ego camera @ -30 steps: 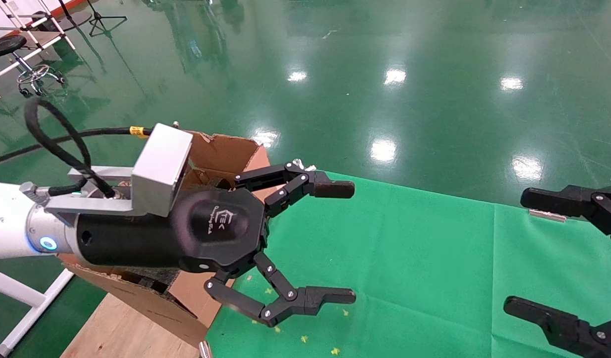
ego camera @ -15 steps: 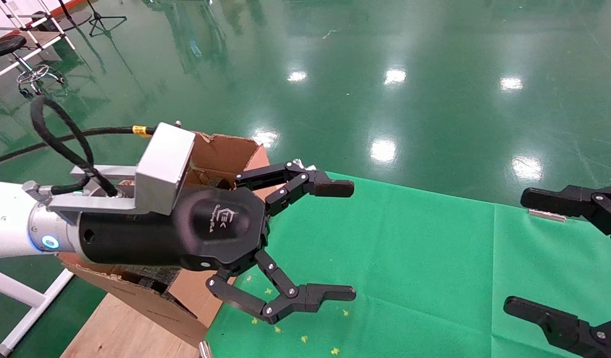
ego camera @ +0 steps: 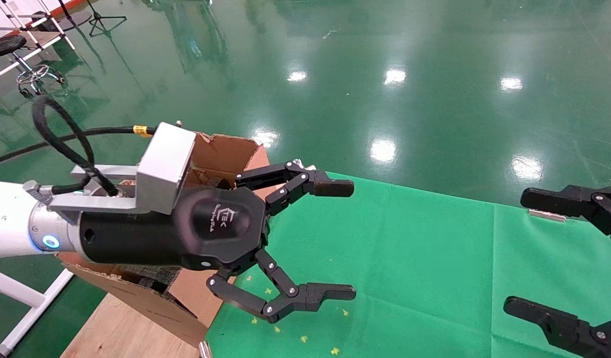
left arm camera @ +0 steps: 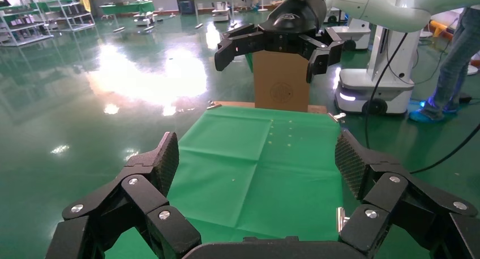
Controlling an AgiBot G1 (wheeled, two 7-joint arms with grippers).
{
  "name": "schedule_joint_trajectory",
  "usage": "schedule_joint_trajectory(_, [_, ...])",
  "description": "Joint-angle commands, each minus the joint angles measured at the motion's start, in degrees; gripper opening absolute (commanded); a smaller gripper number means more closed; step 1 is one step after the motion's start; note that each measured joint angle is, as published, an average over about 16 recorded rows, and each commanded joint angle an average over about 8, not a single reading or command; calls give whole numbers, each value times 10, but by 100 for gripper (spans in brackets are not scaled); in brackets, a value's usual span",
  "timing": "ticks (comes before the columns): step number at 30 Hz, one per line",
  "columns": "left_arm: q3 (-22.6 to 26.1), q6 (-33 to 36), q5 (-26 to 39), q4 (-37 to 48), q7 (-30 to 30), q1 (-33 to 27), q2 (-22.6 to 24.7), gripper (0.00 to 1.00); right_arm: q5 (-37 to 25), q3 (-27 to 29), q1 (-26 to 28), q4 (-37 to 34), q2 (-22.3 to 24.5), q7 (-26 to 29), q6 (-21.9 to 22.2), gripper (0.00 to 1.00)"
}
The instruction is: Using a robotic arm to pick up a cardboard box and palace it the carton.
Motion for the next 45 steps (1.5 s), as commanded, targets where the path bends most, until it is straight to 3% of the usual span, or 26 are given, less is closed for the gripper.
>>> schedule_joint_trajectory(1, [0,0,0,0,0,0,0,100,0,0,0,0,0,0,0,100])
schedule_joint_trajectory(45, [1,0,1,1,0,-1,0,100,0,0,0,0,0,0,0,100])
